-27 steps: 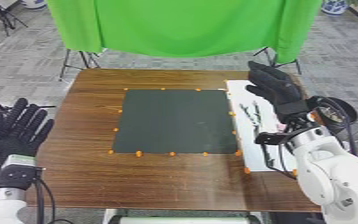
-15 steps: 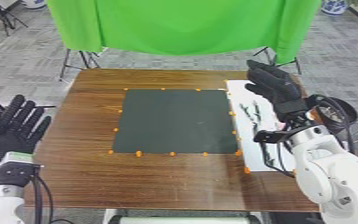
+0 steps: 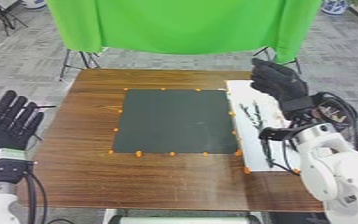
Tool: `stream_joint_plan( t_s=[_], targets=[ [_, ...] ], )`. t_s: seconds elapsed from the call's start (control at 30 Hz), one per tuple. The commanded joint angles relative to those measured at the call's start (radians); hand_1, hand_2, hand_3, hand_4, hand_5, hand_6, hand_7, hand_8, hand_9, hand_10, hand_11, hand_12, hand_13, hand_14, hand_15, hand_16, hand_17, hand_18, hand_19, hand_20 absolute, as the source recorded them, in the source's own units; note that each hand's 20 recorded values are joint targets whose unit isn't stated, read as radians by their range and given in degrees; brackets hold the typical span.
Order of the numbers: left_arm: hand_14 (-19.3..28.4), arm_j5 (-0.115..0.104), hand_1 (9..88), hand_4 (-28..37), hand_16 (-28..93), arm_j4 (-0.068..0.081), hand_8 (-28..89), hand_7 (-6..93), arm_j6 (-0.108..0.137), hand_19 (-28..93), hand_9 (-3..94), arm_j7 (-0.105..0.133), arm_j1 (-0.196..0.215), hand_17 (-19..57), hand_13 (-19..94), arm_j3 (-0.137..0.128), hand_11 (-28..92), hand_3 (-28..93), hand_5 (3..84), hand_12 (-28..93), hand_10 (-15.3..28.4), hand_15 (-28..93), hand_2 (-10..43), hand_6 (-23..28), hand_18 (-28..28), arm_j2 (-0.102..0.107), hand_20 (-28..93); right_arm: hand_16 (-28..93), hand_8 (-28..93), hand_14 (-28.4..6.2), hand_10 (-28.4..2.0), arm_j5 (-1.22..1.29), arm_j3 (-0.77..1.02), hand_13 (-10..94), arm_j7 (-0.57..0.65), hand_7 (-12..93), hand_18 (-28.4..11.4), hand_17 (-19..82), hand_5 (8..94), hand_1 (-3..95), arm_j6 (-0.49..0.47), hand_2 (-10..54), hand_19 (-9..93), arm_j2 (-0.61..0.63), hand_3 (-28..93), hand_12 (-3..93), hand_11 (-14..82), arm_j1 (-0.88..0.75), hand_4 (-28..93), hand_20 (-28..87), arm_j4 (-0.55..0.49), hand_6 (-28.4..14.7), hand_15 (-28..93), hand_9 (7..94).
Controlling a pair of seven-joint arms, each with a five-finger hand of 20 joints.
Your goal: Arrange flowers
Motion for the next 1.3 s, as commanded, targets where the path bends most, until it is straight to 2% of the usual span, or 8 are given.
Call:
stream_joint_plan(
  t_s=[0.03, 0.2, 0.4, 0.57, 0.7, 0.77, 1.0, 1.3],
  targets=[
    [11.9, -0.012, 27.1, -28.3, -9, 0.005, -9, 9.7, -0.002, 35, 33.0, 0.007, 0.0, -4.3, 20, 0.003, 12, 71, 40.1, 7, 12.7, 23, 9.0, 6.6, 11.0, 0.011, 3, 12, -10, -15.4, -16.9, -0.018, 0.055, 28, 0.021, 13, -17.5, 14, 37.6, 11.8, 0.0, -0.1, 24, -0.024, 83, 12.4, 3.2, -0.013, -25, 15, -0.006, -5.6, 8, 35.2],
    [12.9, -0.015, 27.1, -28.3, -9, 0.008, -9, 9.7, -0.004, 36, 34.3, 0.009, 0.006, -3.8, 22, 0.0, 13, 71, 39.9, 7, 13.7, 25, 8.9, 6.9, 11.9, 0.013, 4, 20, -10, -15.6, -17.4, -0.02, 0.088, 38, 0.034, 13, -20.1, 17, 37.6, 13.4, -0.035, -1.0, 44, -0.041, 83, 13.2, 3.1, -0.02, -25, 23, -0.007, -5.9, 14, 35.3],
    [12.9, -0.017, 27.2, -28.3, -9, 0.008, -9, 9.7, 0.0, 37, 35.1, 0.015, 0.009, -3.8, 23, -0.01, 13, 71, 40.1, 7, 14.0, 25, 9.0, 6.9, 12.3, 0.011, 4, 20, -10, -15.7, -17.5, -0.027, 0.149, 37, 0.035, 13, -19.4, 16, 37.5, 13.5, -0.065, -1.0, 36, -0.073, 83, 13.1, 3.5, -0.06, -25, 18, -0.028, -5.9, 13, 36.1],
    [12.8, -0.011, 27.4, -28.3, -9, -0.005, -9, 9.8, 0.001, 36, 35.2, 0.012, 0.029, -3.8, 23, -0.02, 13, 71, 40.3, 8, 14.0, 25, 9.2, 6.9, 12.1, -0.001, 4, 20, -10, -15.6, -17.5, -0.107, 0.17, 37, 0.087, 13, -19.1, 16, 38.0, 13.7, -0.068, -1.0, 34, -0.085, 83, 13.2, 3.5, -0.087, -25, 18, -0.055, -5.6, 11, 36.7],
    [12.7, -0.011, 27.3, -28.3, -9, -0.011, -9, 10.1, 0.0, 36, 35.3, 0.023, 0.041, -3.8, 23, -0.027, 13, 71, 40.3, 8, 14.0, 24, 9.1, 6.9, 12.1, -0.004, 4, 22, -11, -16.4, -17.9, -0.306, 0.175, 39, 0.221, 14, -20.7, 15, 39.1, 14.8, -0.042, -1.5, 42, -0.06, 82, 14.0, 4.8, -0.117, -25, 21, -0.118, -5.7, 15, 39.3],
    [12.8, -0.013, 27.3, -28.3, -9, -0.015, -9, 10.1, 0.005, 36, 35.3, 0.023, 0.051, -3.8, 23, -0.032, 13, 71, 40.4, 8, 14.0, 24, 9.1, 7.0, 12.1, -0.01, 4, 21, -11, -16.7, -18.3, -0.47, 0.09, 40, 0.29, 15, -21.2, 16, 40.3, 15.4, 0.014, -2.2, 46, 0.009, 82, 14.4, 6.5, -0.085, -24, 21, -0.124, -6.0, 19, 41.5],
    [13.0, -0.026, 27.4, -28.3, -9, -0.024, -9, 10.2, 0.012, 36, 35.8, 0.047, 0.082, -3.9, 23, -0.035, 13, 71, 40.9, 8, 14.3, 25, 9.2, 7.3, 12.1, -0.01, 4, 18, -11, -16.9, -18.7, -0.837, -0.085, 45, 0.497, 16, -22.5, 19, 45.5, 18.0, 0.026, -7.8, 58, 0.153, 81, 16.1, 11.6, -0.019, -23, 23, -0.151, -6.4, 30, 48.5],
    [13.6, -0.032, 27.5, -28.3, -8, -0.034, -8, 11.5, 0.019, 36, 36.1, 0.048, 0.104, -4.0, 23, -0.037, 14, 71, 42.0, 9, 14.7, 26, 9.2, 7.8, 12.2, -0.017, 4, 23, -9, -17.7, -19.5, -1.131, -0.126, 57, 0.65, 25, -24.7, 29, 59.2, 15.9, -0.23, -8.3, 81, 0.305, 72, 24.5, 28.2, -0.043, -23, 33, -0.195, -6.3, 56, 62.5]
  ],
)
